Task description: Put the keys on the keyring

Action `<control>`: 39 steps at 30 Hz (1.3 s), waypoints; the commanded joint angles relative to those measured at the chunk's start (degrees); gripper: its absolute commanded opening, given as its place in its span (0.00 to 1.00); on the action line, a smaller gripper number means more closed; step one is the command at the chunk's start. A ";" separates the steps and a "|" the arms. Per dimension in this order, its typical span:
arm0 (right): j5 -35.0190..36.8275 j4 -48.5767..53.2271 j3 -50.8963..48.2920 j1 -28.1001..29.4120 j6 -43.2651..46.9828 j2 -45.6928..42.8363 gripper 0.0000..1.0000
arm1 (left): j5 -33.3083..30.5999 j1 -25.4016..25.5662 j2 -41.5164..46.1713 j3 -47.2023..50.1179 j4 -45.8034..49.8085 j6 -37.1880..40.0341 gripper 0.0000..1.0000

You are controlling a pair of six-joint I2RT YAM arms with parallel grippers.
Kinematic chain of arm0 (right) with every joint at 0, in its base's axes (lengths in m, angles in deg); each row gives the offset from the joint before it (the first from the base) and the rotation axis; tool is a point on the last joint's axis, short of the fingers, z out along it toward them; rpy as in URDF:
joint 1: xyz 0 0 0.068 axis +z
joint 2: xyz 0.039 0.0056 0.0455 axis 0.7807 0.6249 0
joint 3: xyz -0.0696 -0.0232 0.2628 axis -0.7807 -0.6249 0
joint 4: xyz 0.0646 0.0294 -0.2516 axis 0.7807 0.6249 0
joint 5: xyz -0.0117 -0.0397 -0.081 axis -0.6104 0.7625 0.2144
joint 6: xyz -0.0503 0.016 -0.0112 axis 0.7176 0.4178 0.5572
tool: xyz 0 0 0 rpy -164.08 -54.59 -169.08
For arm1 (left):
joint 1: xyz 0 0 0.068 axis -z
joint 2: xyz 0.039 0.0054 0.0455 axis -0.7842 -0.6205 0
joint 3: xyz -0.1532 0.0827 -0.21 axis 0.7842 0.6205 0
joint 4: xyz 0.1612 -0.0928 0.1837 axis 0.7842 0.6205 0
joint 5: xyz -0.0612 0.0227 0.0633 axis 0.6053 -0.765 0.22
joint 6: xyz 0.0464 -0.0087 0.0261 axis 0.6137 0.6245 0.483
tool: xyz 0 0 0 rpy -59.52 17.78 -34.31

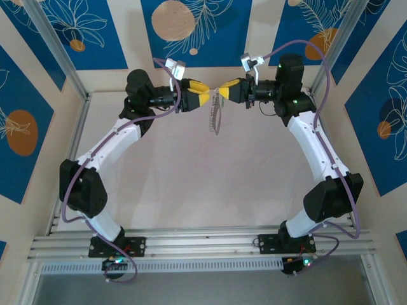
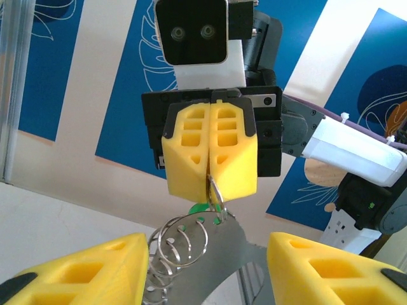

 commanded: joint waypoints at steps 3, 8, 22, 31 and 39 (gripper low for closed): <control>-1.65 1.77 1.19 0.94 1.55 0.09 0.00 | 2.14 -0.41 -0.84 -2.84 -0.64 -0.10 0.51; -1.22 1.76 1.14 1.55 1.70 0.09 0.00 | 2.35 0.11 -1.30 -3.45 -1.03 -0.82 0.52; -1.06 2.10 1.43 2.32 2.15 0.11 0.00 | 1.79 1.63 -2.43 -4.31 -1.71 -0.99 0.48; -0.99 2.11 1.39 2.52 2.32 0.17 0.00 | 1.90 2.05 -3.29 -4.85 -1.80 -1.02 0.39; -0.98 2.23 1.47 2.62 2.42 0.19 0.00 | 1.68 2.31 -3.72 -5.28 -2.19 -1.00 0.25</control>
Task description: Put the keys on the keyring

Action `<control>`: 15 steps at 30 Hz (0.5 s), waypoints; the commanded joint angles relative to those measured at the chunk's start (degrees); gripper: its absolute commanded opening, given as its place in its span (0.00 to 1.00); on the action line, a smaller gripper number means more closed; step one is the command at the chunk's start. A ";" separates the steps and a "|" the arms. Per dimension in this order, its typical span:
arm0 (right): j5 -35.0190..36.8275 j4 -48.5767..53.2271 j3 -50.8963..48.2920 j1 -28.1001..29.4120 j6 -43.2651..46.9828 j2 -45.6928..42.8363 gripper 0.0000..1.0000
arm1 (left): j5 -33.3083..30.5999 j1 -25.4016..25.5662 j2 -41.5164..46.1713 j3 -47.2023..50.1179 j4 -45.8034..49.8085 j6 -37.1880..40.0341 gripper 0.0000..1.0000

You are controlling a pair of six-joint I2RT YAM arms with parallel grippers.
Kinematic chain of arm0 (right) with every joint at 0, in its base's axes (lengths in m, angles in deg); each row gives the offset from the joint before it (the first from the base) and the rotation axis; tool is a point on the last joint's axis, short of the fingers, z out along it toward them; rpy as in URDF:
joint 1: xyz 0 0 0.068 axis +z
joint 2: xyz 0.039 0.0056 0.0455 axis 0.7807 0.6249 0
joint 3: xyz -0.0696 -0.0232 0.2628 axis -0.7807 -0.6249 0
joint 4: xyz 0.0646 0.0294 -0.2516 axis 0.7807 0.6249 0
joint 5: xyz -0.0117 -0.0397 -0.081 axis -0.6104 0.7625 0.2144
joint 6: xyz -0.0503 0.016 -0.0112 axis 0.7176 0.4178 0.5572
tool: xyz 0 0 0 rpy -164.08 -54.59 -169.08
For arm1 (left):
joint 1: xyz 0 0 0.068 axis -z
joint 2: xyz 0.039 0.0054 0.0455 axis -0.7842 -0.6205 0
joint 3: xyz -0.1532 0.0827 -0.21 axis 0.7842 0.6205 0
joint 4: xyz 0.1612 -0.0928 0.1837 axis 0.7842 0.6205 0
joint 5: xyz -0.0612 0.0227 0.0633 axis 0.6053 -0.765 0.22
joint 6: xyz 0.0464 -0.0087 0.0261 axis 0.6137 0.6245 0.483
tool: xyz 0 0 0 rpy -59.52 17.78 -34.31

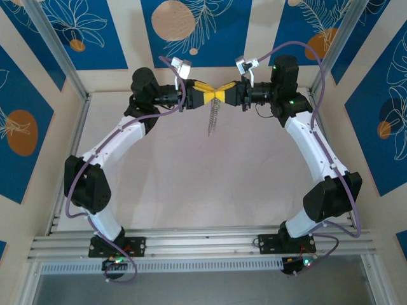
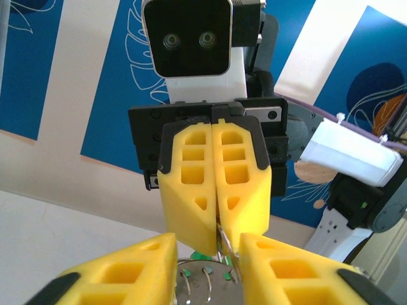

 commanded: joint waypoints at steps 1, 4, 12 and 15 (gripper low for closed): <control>-1.47 0.58 1.48 0.45 0.86 0.00 0.00 | 0.51 0.37 -1.05 -2.31 -1.56 0.22 0.22; -1.55 0.67 1.48 0.54 0.99 -0.09 0.00 | 0.48 0.54 -1.13 -2.39 -1.69 0.26 0.13; 0.03 0.28 0.75 0.13 0.51 -1.26 0.09 | -0.66 0.87 -0.31 -1.33 -2.41 0.72 0.00; 0.59 -1.58 -0.72 -0.79 -0.87 -2.72 0.36 | -2.29 0.85 0.82 -0.03 -3.47 0.84 0.00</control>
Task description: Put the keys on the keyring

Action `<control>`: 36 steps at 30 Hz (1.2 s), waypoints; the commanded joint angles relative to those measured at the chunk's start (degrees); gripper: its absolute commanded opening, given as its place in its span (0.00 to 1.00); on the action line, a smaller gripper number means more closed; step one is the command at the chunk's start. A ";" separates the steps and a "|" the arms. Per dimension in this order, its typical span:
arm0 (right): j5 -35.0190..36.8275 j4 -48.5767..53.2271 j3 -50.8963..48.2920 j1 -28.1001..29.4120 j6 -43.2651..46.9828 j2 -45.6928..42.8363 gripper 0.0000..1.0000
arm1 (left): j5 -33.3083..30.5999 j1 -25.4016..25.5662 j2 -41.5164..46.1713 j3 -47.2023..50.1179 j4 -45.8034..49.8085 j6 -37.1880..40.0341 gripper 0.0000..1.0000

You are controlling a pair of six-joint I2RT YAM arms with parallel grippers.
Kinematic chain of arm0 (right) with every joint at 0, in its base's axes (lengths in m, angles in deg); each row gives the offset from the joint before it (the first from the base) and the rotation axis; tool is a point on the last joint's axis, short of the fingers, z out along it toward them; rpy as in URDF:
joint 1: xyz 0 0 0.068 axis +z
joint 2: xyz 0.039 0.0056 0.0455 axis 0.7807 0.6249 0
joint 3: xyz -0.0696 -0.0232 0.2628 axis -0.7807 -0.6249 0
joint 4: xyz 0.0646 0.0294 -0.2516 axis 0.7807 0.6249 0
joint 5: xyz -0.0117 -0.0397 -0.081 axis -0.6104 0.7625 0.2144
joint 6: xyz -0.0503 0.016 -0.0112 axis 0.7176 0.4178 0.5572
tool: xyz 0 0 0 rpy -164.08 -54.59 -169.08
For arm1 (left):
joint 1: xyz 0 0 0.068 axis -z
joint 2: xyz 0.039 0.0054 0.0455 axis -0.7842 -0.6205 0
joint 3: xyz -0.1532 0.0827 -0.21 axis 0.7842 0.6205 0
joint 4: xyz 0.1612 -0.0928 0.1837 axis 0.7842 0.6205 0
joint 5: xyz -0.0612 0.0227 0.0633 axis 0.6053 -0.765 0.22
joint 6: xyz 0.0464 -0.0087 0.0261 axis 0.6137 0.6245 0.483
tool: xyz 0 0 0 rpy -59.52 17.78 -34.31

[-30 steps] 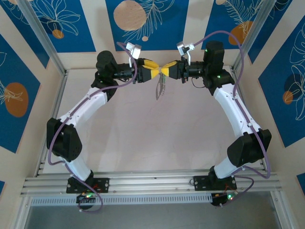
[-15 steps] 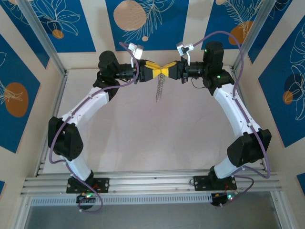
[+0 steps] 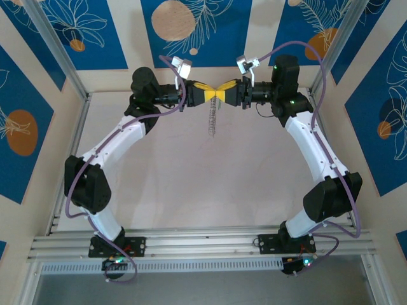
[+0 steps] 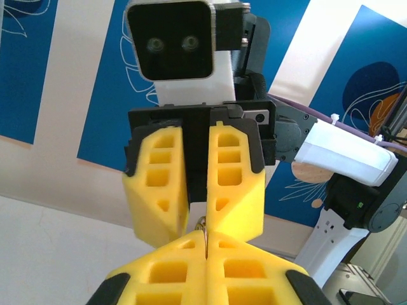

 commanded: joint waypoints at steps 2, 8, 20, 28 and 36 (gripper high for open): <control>-0.25 -4.04 -2.74 -1.48 -3.12 -4.41 0.42 | -3.48 0.52 1.67 1.37 -3.42 0.85 0.00; 3.74 -14.64 -12.43 -4.83 -9.44 -10.69 0.48 | -5.84 0.56 3.92 4.20 -6.92 -1.15 0.00; 14.30 -27.93 -24.35 -1.23 -14.67 -15.15 0.49 | -6.74 0.52 5.53 6.30 -10.70 -4.10 0.00; 15.99 -28.39 -22.31 -0.13 -14.57 -14.63 0.50 | -6.55 0.61 5.85 6.33 -10.35 -4.01 0.00; 17.01 -26.11 -18.87 1.75 -12.64 -12.80 0.50 | -6.46 0.79 5.98 6.15 -10.20 -3.94 0.00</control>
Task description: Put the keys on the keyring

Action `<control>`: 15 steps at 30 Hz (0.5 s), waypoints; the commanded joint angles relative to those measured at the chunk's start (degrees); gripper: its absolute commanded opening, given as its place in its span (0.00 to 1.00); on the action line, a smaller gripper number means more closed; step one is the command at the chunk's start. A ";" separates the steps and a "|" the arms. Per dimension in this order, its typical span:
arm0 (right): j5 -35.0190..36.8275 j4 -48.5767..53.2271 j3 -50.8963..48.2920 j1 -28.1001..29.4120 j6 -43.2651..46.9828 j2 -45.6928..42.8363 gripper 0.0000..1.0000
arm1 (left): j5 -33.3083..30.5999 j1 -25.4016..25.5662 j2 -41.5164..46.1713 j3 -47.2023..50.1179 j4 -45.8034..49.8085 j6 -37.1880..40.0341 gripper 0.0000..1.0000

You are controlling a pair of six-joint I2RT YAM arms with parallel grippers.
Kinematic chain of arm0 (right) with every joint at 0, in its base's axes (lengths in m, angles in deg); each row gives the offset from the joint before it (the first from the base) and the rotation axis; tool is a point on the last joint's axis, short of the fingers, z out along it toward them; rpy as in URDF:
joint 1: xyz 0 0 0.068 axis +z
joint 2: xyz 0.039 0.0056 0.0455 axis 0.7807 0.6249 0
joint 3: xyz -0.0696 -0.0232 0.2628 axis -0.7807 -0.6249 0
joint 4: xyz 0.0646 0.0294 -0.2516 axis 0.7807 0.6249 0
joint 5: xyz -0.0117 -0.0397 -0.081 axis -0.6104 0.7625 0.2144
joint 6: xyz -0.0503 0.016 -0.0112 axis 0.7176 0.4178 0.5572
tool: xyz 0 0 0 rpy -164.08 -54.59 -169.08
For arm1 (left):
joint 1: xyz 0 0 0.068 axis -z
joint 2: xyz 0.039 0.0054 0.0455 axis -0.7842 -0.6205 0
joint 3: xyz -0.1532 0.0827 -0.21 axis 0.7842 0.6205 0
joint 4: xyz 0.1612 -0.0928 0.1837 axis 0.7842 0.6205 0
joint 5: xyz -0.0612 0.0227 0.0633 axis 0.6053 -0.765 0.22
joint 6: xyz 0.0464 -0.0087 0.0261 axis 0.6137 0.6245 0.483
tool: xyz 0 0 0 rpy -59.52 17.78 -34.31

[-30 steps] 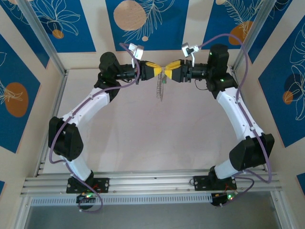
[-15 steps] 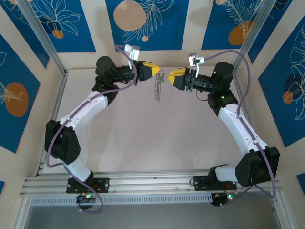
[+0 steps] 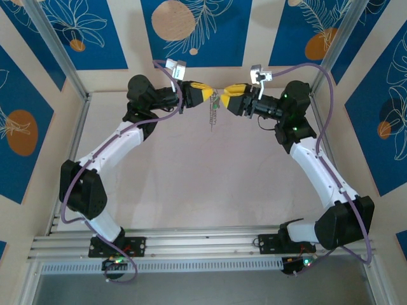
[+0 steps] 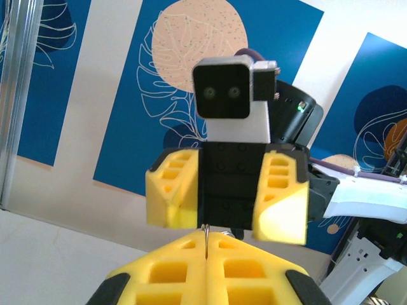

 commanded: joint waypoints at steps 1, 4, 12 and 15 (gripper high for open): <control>1.47 0.78 2.68 0.69 1.44 1.17 0.50 | -0.21 0.42 2.30 -0.05 -2.77 -0.62 0.00; 1.47 1.72 3.31 0.92 2.12 1.80 0.48 | -0.21 0.42 2.33 -0.06 -2.66 -0.53 0.00; 1.63 4.72 2.32 1.55 4.41 1.41 0.34 | -0.27 0.41 2.09 -0.50 -2.63 -0.45 0.00; 1.82 5.32 1.82 1.63 5.03 1.25 0.25 | -0.25 0.42 1.90 -0.76 -2.68 -0.41 0.00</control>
